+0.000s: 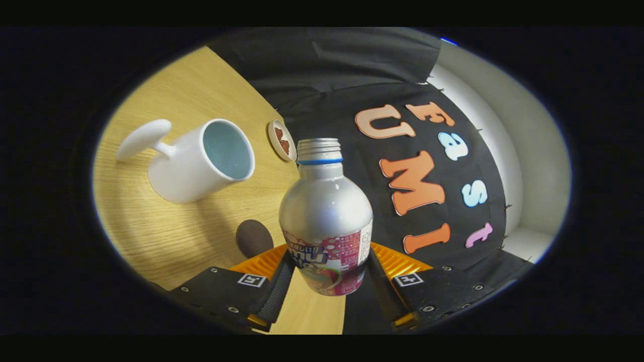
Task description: Take the bottle from table, then pour the juice into the cup, finally place the bottle on the coaster
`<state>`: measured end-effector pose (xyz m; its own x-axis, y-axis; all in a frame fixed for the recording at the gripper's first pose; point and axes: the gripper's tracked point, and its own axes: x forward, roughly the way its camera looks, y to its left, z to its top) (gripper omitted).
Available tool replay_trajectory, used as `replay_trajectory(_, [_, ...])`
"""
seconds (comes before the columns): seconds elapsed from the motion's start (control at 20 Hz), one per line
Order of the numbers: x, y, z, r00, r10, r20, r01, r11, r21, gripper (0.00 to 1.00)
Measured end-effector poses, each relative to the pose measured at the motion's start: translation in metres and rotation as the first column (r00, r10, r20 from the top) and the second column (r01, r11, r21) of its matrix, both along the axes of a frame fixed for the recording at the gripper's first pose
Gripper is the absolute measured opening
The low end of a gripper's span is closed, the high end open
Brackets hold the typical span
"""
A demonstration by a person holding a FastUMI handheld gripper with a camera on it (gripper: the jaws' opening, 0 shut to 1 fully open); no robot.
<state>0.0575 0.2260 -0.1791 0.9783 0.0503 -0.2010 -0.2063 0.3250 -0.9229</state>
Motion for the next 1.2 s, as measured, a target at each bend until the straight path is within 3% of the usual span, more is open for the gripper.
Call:
replay_trajectory(0.4, [0.01,0.008,0.015,0.997,0.045,0.064,-0.032,0.979,-0.2,0.77])
replay_trajectory(0.7, [0.025,0.012,0.027,0.99,0.097,0.103,-0.055,0.935,-0.351,0.77])
replay_trajectory(1.2, [0.028,0.009,0.032,0.989,0.115,0.09,-0.066,0.904,-0.423,0.77])
